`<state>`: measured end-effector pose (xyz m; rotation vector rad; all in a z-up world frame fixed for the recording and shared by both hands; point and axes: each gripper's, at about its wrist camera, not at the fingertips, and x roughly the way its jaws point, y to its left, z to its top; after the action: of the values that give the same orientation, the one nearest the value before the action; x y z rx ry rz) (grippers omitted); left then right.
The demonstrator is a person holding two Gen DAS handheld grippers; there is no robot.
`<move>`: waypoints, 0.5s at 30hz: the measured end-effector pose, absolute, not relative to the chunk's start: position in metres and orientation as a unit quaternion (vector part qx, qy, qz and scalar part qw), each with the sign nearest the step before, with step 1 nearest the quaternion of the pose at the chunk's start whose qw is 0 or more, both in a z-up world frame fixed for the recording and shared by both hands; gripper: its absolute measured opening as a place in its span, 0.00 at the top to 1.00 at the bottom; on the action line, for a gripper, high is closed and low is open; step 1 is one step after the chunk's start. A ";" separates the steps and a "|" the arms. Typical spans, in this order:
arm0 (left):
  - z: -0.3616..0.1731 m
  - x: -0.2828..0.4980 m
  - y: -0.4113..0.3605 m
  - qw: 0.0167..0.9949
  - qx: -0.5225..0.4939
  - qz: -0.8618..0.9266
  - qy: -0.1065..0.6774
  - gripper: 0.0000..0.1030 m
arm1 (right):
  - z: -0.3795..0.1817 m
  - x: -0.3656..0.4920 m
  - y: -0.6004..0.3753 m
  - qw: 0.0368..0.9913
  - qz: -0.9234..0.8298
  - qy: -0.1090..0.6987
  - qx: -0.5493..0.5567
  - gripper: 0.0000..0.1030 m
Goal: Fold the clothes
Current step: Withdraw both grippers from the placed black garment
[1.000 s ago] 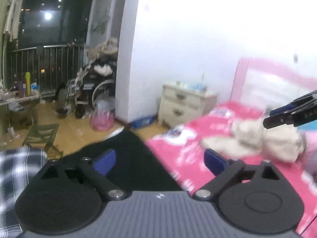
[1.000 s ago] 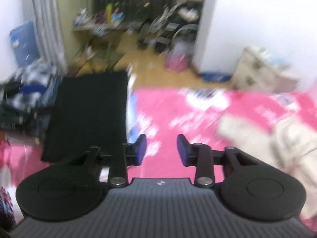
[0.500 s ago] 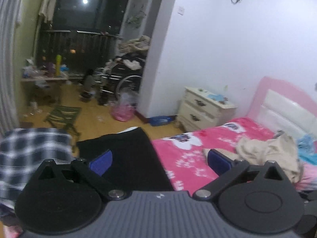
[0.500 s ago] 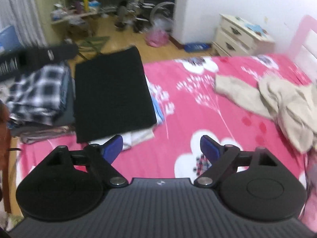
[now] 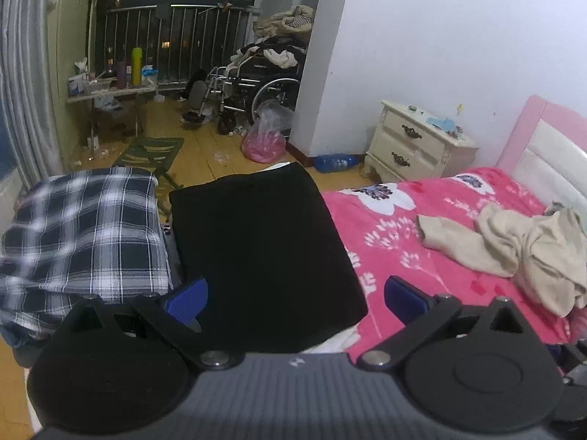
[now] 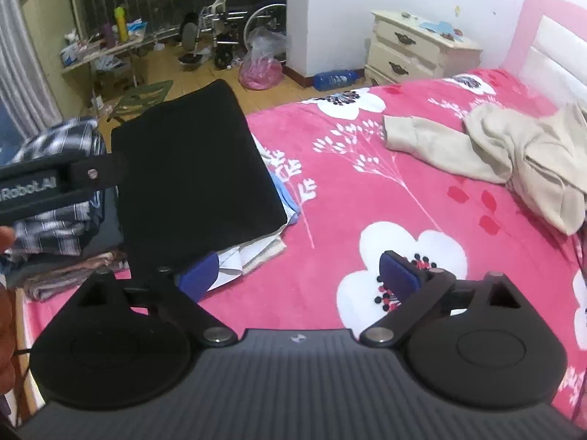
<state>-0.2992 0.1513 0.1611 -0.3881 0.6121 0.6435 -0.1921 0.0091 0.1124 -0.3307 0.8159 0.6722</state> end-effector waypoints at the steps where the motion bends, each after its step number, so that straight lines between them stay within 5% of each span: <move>1: 0.161 -0.298 0.152 0.885 -0.181 0.311 0.294 0.00 | 0.109 -0.192 0.011 0.847 0.319 0.393 -0.161 0.08; 15: 0.150 -0.292 0.158 0.876 -0.176 0.317 0.317 0.00 | 0.098 -0.198 0.010 0.834 0.356 0.379 -0.185 0.08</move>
<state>-0.2917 0.1581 0.1497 -0.3674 0.6622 0.6614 -0.1980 0.0100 0.0976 -0.3917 0.8021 0.7546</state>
